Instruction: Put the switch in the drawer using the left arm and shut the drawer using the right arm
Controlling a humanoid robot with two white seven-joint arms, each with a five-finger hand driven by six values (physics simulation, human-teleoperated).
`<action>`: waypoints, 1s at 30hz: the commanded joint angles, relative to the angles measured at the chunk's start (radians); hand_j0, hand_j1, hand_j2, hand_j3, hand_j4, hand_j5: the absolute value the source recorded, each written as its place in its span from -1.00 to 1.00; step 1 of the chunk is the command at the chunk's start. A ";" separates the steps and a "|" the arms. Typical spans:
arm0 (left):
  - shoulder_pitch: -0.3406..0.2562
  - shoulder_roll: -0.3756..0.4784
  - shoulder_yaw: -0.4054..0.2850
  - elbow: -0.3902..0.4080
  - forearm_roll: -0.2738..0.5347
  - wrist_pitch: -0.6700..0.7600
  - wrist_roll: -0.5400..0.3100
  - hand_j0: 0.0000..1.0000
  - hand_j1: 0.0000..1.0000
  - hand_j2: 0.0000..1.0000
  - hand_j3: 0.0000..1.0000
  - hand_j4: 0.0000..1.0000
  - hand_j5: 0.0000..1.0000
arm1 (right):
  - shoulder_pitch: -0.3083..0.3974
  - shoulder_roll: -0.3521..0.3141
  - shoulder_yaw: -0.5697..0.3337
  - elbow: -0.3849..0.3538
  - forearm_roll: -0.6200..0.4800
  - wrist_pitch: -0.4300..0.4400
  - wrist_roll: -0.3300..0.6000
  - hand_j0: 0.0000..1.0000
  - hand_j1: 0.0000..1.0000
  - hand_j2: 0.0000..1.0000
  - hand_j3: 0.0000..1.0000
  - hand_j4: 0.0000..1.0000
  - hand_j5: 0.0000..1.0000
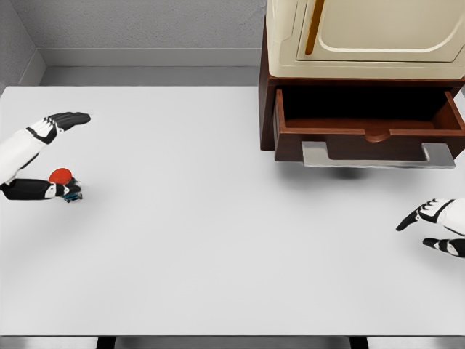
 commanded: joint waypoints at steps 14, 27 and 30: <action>-0.026 0.011 -0.030 0.069 0.221 0.232 0.001 1.00 1.00 1.00 1.00 1.00 1.00 | -0.032 0.006 0.001 0.000 -0.018 0.001 -0.003 0.34 0.34 0.34 0.34 0.34 0.34; -0.009 0.013 -0.057 0.143 0.367 0.496 0.001 1.00 1.00 1.00 1.00 1.00 1.00 | -0.032 0.006 0.001 0.004 -0.020 0.001 -0.003 0.37 0.37 0.37 0.37 0.37 0.37; -0.026 0.011 -0.056 0.201 0.364 0.500 0.001 1.00 1.00 1.00 1.00 1.00 1.00 | -0.032 0.006 0.001 0.004 -0.020 0.001 -0.003 0.38 0.38 0.38 0.38 0.38 0.38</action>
